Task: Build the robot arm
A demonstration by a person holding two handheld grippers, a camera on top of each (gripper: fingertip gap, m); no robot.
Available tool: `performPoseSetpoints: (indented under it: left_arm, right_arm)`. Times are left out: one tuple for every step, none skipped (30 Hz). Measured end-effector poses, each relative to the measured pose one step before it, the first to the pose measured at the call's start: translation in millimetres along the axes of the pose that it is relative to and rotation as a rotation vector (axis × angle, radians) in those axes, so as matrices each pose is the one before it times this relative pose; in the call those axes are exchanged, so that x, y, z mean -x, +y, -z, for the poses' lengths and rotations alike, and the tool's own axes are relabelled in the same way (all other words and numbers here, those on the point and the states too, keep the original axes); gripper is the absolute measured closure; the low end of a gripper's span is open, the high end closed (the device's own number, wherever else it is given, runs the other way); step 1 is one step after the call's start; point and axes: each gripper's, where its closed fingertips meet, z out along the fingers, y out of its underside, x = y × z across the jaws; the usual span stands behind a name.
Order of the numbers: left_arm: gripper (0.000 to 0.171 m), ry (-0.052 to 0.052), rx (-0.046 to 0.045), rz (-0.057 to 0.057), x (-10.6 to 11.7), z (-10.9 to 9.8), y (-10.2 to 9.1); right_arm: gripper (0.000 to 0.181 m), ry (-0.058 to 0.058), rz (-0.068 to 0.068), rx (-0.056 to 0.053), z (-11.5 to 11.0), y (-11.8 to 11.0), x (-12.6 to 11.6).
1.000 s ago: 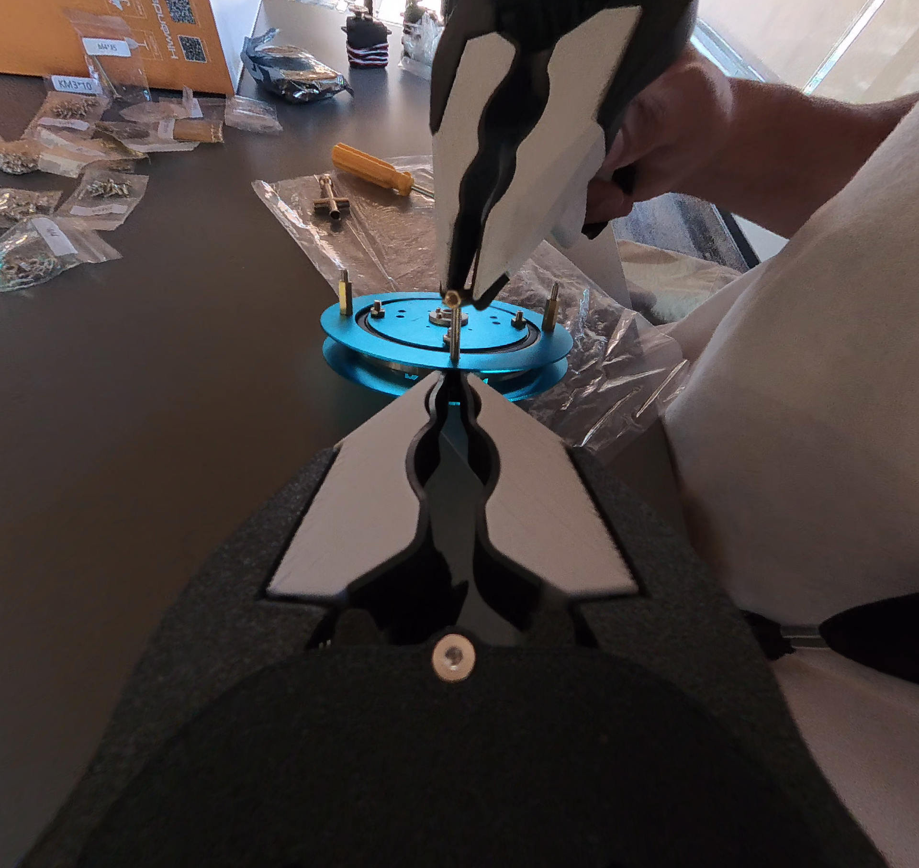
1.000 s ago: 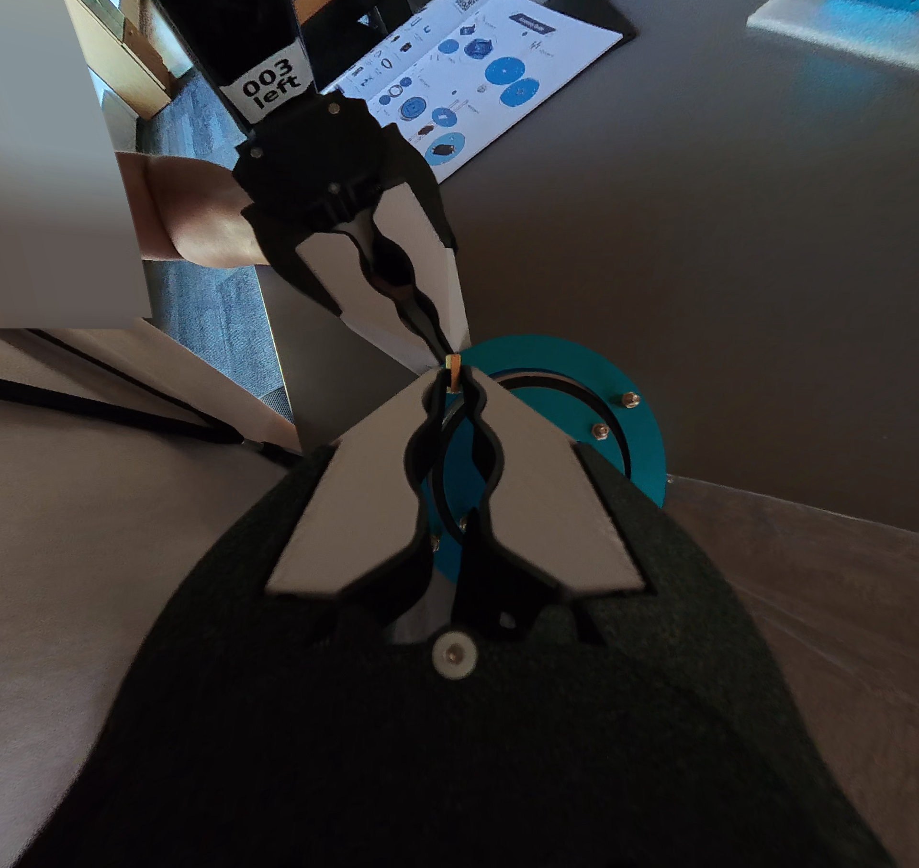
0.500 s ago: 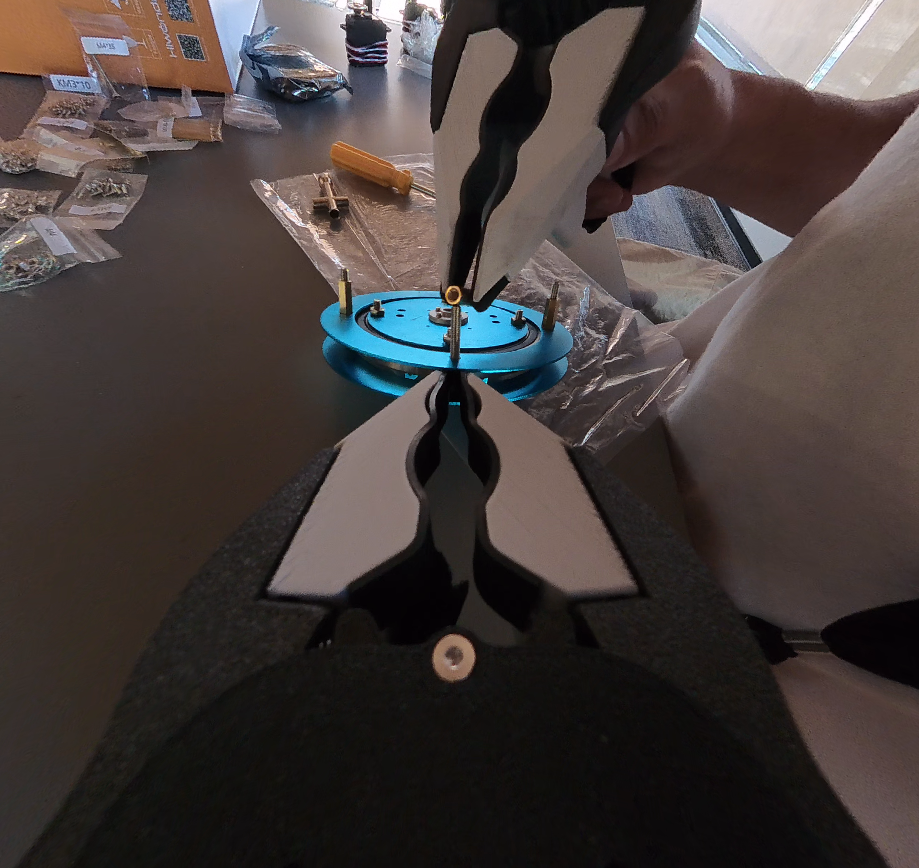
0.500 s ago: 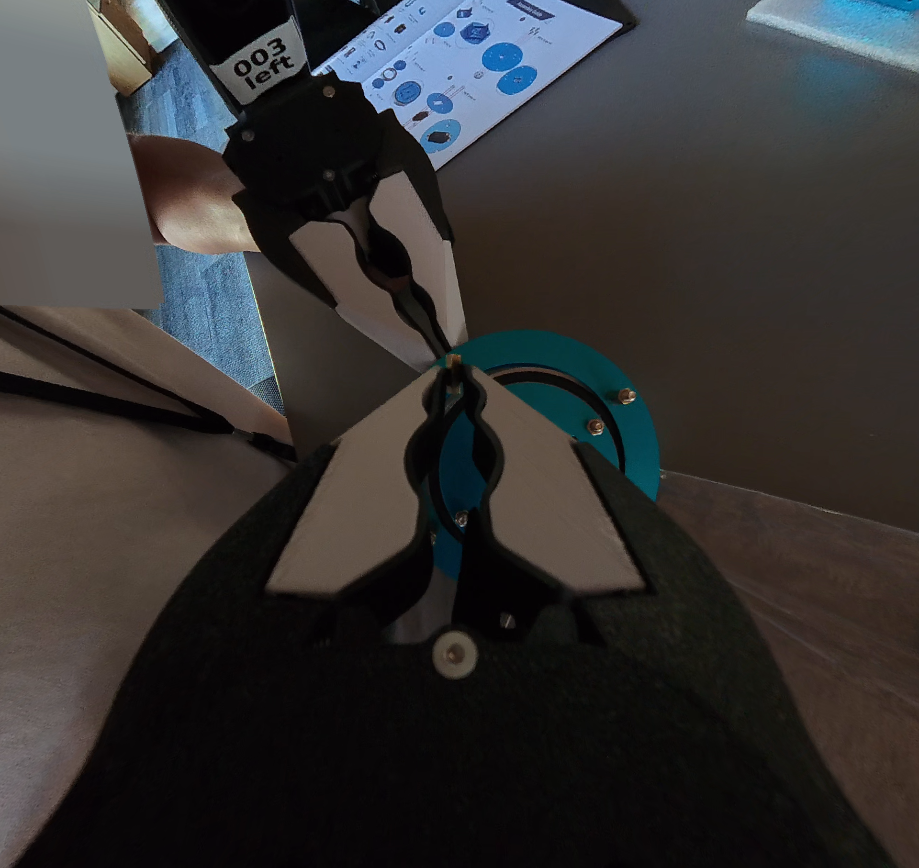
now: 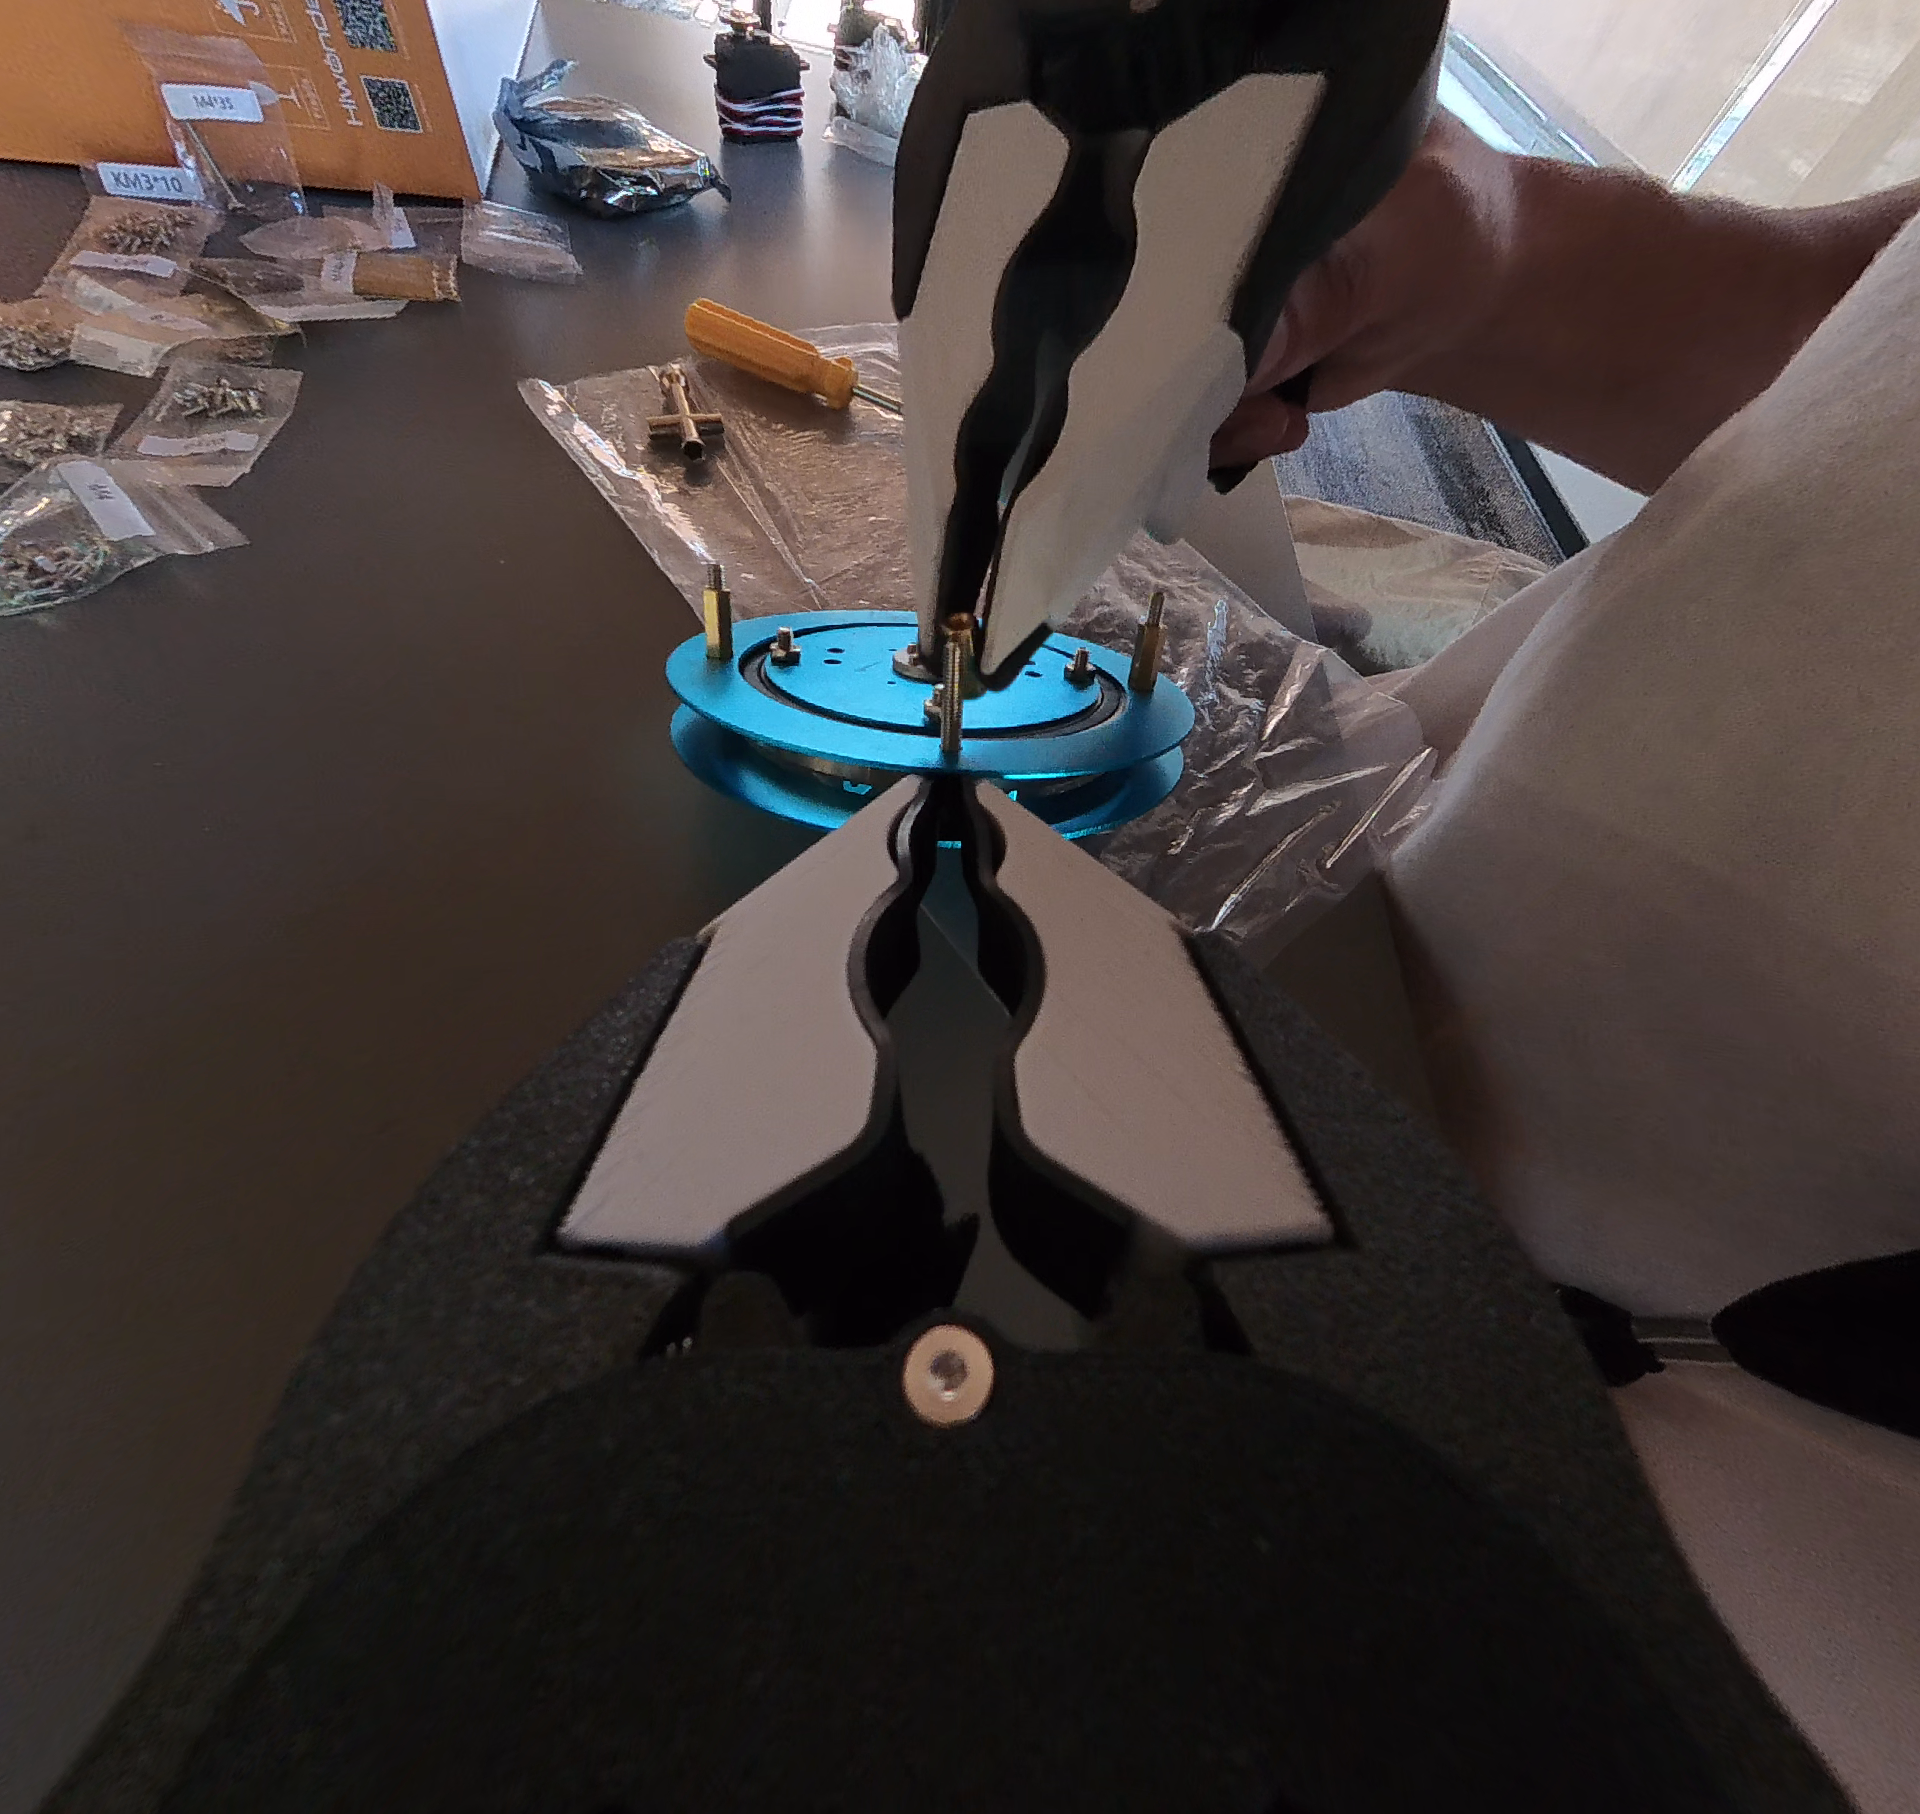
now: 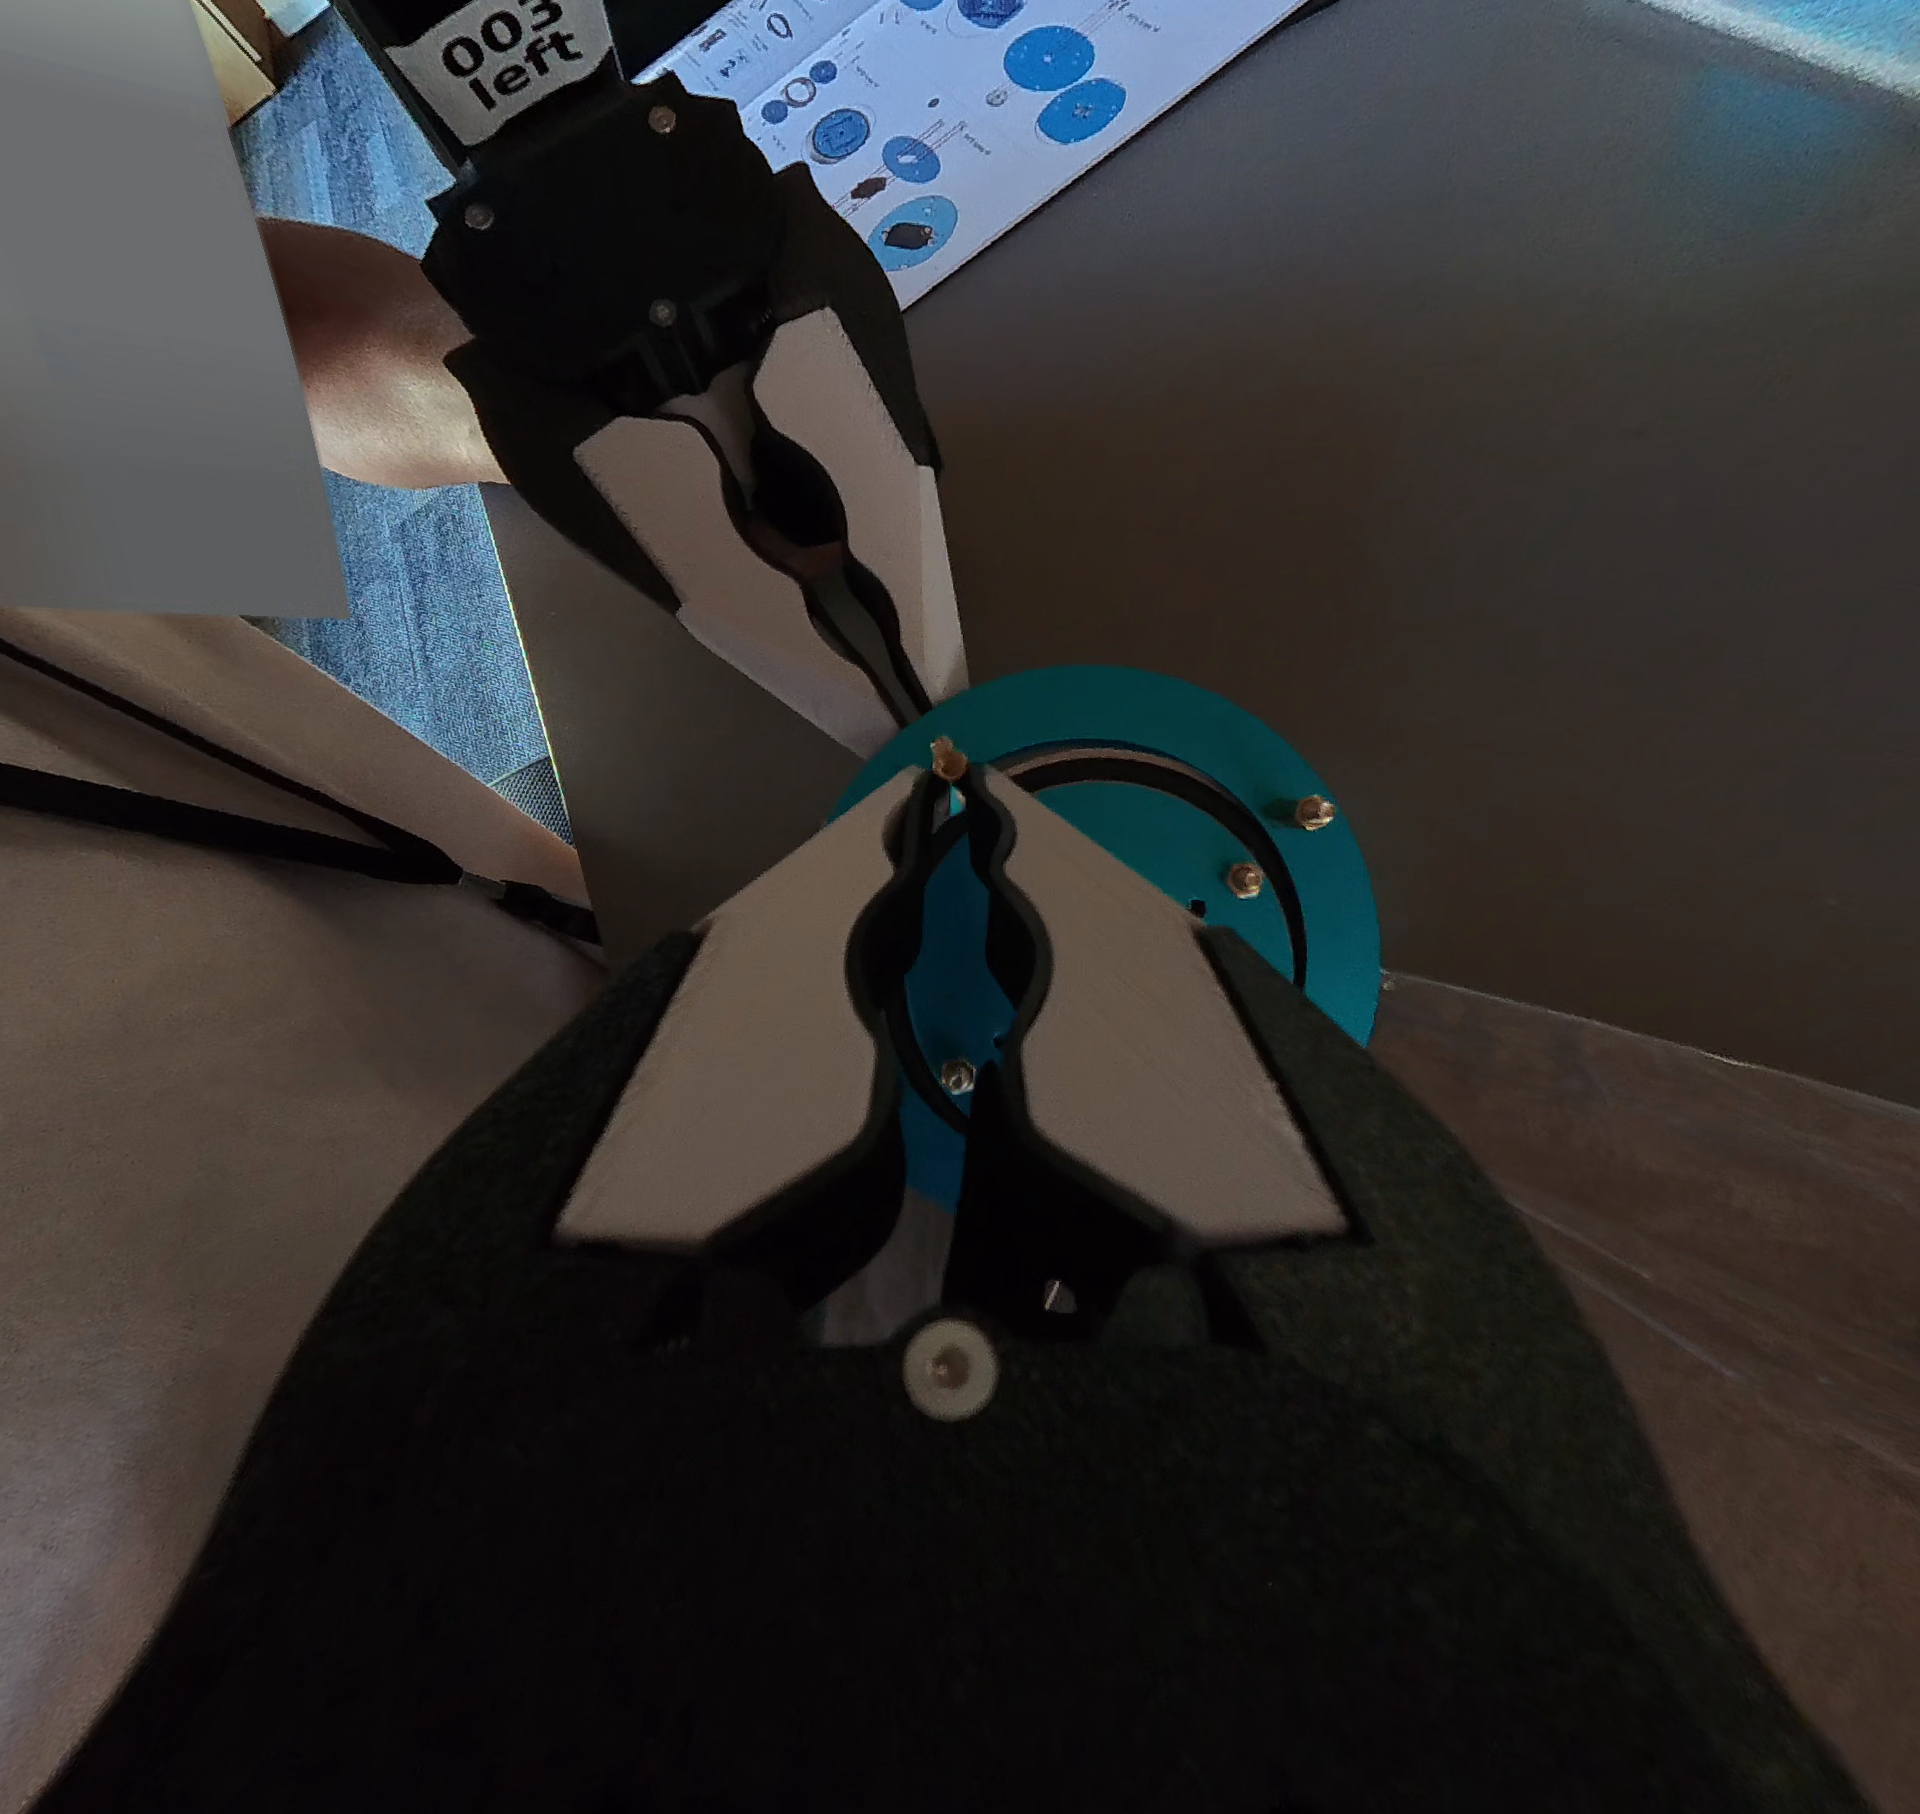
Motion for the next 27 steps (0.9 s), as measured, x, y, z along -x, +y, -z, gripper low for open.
performPoseSetpoints:
  left_arm:
    - [0.17,0.0007,0.00016,-0.001,-0.16,0.02,0.05]
    - [0.169,0.0,0.00054,-0.0011,-0.16,-0.15,0.04]
    - [0.169,-0.0022,0.00088,0.0006,0.39,-0.08,0.04]
    - [0.169,-0.0024,0.00034,0.0024,0.62,0.09,0.11]
    - [0.169,0.0026,-0.00111,0.0028,-0.05,0.09,-0.17]
    - [0.17,0.0022,-0.00102,0.0008,-0.2,0.05,-0.12]
    - [0.17,0.0002,0.00018,-0.0009,-0.19,-0.04,0.04]
    - [0.169,-0.0003,0.00005,-0.0016,-0.13,0.06,-0.03]
    - [0.169,0.0,0.00036,-0.0013,-0.13,-0.03,0.07]
    - [0.169,0.0002,0.00025,-0.0008,-0.13,-0.11,0.01]
    - [0.169,-0.0002,0.00002,-0.0007,-0.07,0.01,0.03]
    - [0.169,0.0,0.00006,-0.0003,-0.06,-0.06,0.0]
    - [0.169,-0.0012,0.00097,0.0,0.19,0.03,0.23]
    - [0.169,-0.0012,0.002,-0.0001,0.1,-0.09,0.3]
    - [0.169,0.0021,-0.00071,-0.0009,-0.37,0.13,-0.11]
    - [0.169,-0.0005,0.00205,-0.0008,-0.11,-0.21,0.29]
    - [0.169,-0.0005,-0.00135,-0.0004,0.09,-0.06,-0.28]
    - [0.169,-0.0002,-0.00028,0.0005,0.07,0.04,-0.03]
    - [0.169,0.0005,0.0014,0.0013,0.13,-0.12,0.27]
    - [0.169,0.0,0.00209,0.0006,0.0,-0.22,0.24]
    - [0.169,-0.0002,0.00282,-0.0015,-0.12,-0.29,0.34]
    - [0.169,0.0004,0.00298,-0.003,-0.44,-0.32,0.4]
    - [0.17,-0.0013,0.00072,-0.0043,-0.25,-0.18,0.12]
    - [0.169,-0.0008,0.00004,-0.0039,-0.34,-0.05,-0.01]
    - [0.169,-0.0002,-0.00021,-0.0017,-0.14,0.04,-0.07]
    - [0.17,-0.0012,-0.00096,0.0,0.09,0.04,-0.18]
    - [0.17,0.0004,-0.00077,0.0017,0.13,0.06,-0.1]
  right_arm:
    - [0.177,-0.0041,-0.0008,0.0032,-1.26,0.16,0.65]
    - [0.177,-0.0064,0.0016,0.0068,-1.23,0.54,0.9]
    - [0.177,-0.0073,0.0031,0.0019,-1.06,-0.21,1.42]
    - [0.177,0.0065,0.0009,0.0008,-0.64,-0.26,-0.65]
    - [0.177,0.0025,0.0045,0.0009,0.16,-0.03,-0.27]
    - [0.177,0.0011,0.0021,0.0014,1.27,0.03,-0.57]
    - [0.177,0.0038,-0.0025,-0.0023,2.43,-0.58,-1.46]
    - [0.177,0.0063,-0.0003,-0.0037,3.32,-0.73,-2.02]
    - [0.177,0.0035,0.0017,-0.0067,3.48,-1.28,-1.46]
    - [0.177,0.0,0.0026,-0.018,3.15,-3.03,-0.25]
    - [0.177,-0.0024,0.0014,-0.019,1.43,-2.99,0.76]
    - [0.177,-0.009,0.0018,-0.004,-0.87,-1.0,2.3]
    - [0.177,-0.0008,0.0092,0.0059,-2.34,0.5,1.64]
    - [0.177,0.0131,0.0155,-0.0068,-1.47,-1.42,-0.38]
    - [0.177,0.0005,0.0094,0.0049,-1.2,-0.17,0.74]
    - [0.177,-0.0038,-0.0027,0.0111,-0.63,0.49,0.0]
    - [0.177,-0.0049,-0.0035,0.0055,0.34,-0.22,-0.32]
    - [0.177,-0.0021,0.0009,0.0029,0.11,0.07,-0.16]
    - [0.176,-0.0003,0.0012,0.003,-0.22,0.26,-0.05]
    - [0.176,0.0014,0.0014,0.0051,-0.1,0.39,0.03]
    - [0.176,0.0009,0.0051,0.0086,0.08,0.94,0.15]
    - [0.176,-0.0032,0.008,0.0142,0.27,1.39,0.38]
    - [0.176,-0.005,0.0103,0.0158,0.38,1.1,0.22]
    - [0.177,-0.0076,0.0133,0.0113,0.21,0.16,0.65]
    - [0.177,-0.0075,0.0182,0.0101,-0.07,0.02,0.49]
    - [0.177,-0.0015,0.0236,0.0094,0.06,-0.09,-0.32]
    - [0.177,-0.0041,0.0265,0.0066,-0.27,-0.63,0.19]
